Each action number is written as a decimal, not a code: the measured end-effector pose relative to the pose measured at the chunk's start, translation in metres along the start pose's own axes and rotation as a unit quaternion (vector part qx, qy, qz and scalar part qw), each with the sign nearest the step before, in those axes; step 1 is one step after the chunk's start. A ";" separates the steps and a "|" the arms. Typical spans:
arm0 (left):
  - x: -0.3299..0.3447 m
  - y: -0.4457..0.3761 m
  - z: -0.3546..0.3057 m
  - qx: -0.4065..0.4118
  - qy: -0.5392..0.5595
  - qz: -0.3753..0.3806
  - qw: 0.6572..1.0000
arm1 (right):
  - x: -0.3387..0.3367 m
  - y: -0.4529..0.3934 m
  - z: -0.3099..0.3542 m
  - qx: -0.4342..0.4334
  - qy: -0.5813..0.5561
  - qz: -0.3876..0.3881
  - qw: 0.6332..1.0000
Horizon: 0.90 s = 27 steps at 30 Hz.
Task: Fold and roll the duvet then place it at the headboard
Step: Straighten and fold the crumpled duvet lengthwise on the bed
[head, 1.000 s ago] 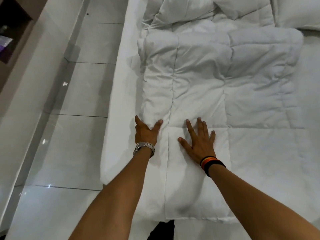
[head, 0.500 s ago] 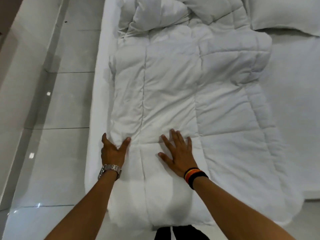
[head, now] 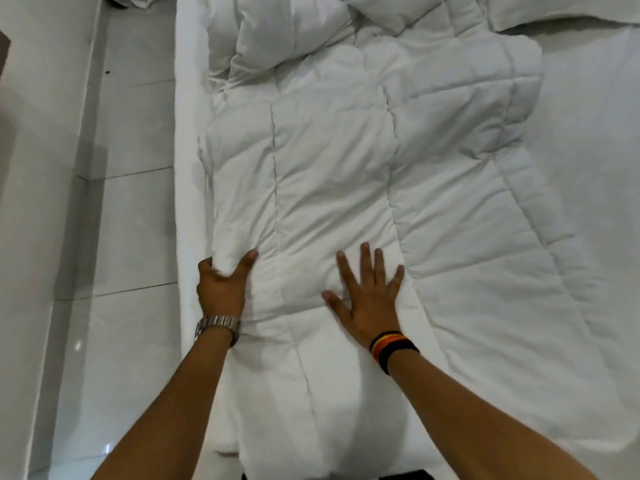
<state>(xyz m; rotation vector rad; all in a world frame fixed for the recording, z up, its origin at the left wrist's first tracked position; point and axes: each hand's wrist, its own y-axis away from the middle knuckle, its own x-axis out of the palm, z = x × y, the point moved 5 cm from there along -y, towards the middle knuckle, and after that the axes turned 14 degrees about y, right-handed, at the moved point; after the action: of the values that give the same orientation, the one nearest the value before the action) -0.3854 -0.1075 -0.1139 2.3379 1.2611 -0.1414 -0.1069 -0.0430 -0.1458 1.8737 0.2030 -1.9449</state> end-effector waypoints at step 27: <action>0.067 -0.279 -0.206 0.029 -0.017 0.196 0.980 | -0.190 -0.224 0.148 0.154 -0.033 -0.130 0.979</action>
<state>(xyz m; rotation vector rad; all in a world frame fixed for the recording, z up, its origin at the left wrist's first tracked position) -0.5999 0.1664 -0.0529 2.5704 0.7672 -0.0858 -0.3329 0.1379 0.0090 2.0571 0.1378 -2.3228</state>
